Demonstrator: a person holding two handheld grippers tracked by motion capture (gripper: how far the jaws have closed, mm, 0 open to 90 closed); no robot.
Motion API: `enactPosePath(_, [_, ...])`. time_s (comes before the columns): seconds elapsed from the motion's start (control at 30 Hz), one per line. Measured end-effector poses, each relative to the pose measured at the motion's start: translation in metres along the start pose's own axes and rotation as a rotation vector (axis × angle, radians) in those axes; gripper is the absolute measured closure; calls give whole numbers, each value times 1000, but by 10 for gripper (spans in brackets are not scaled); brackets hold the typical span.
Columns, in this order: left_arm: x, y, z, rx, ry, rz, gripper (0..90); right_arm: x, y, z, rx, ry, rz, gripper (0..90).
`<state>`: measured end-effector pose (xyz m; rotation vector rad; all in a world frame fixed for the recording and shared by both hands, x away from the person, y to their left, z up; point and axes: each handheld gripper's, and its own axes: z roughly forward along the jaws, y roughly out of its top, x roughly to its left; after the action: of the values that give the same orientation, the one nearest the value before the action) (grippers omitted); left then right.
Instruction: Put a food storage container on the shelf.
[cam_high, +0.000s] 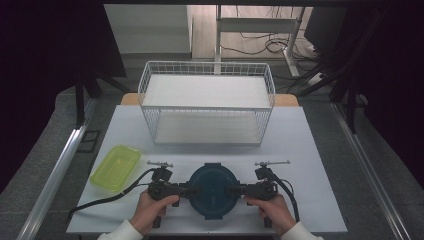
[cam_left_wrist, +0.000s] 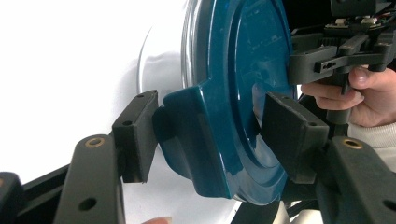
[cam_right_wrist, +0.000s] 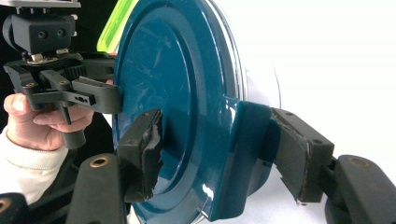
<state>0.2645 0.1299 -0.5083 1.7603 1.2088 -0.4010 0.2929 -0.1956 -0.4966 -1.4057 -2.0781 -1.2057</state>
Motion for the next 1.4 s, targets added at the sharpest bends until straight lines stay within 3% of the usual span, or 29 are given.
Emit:
enactPosePath(0.6, [-2,0,1,-10,16,-18,375,1,0,-2,-5,-2,50,401])
enactPosePath(0.9, [-8,0,-1,-10,30,-3,391,3,-1,-5,-18,-5,79,412])
enactPosePath(1.4, [-10,4,-4,-21,26,11,413,5,3,-9,-42,-8,55,415])
